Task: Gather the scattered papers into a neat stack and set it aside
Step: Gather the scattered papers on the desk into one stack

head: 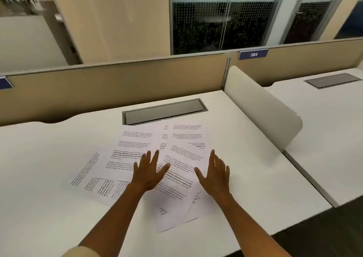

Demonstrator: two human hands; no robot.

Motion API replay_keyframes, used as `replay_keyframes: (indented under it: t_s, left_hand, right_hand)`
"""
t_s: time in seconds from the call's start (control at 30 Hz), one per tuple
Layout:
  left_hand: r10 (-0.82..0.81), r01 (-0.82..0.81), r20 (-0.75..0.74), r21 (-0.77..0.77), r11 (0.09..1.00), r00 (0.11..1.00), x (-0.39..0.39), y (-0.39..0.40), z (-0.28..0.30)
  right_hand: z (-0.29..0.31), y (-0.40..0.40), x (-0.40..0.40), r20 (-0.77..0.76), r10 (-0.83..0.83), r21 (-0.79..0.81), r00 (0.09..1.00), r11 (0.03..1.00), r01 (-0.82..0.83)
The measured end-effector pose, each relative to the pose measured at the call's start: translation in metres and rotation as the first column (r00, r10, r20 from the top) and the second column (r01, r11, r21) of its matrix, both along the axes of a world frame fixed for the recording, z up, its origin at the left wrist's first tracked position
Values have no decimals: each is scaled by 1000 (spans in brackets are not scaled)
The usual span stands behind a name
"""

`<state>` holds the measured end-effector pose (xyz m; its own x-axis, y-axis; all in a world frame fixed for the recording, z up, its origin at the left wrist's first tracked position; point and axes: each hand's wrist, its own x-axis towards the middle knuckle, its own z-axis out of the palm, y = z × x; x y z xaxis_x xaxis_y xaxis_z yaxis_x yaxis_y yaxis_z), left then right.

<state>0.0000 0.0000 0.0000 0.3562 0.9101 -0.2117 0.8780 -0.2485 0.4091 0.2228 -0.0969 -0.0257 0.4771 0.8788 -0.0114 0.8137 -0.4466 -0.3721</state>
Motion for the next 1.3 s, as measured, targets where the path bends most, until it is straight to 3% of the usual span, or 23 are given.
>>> replay_keyframes:
  t_s: [0.37, 0.7, 1.07, 1.3]
  left_hand:
    - [3, -6, -32, -77, 997, 999, 7, -1, -33]
    - [8, -8, 9, -50, 999, 1000, 14, 1, -35]
    - [166, -140, 214, -131, 981, 962, 14, 15, -29]
    - [233, -174, 342, -195, 965, 910, 8, 19, -33]
  right_hand:
    - [-16, -6, -22, -121, -185, -37, 975, 983, 182]
    - [-26, 5, -45, -220, -207, -4, 953, 977, 211]
    - [-22, 12, -54, -309, -213, -26, 927, 976, 215]
    - [-17, 18, -55, -464, -180, 31, 867, 975, 219]
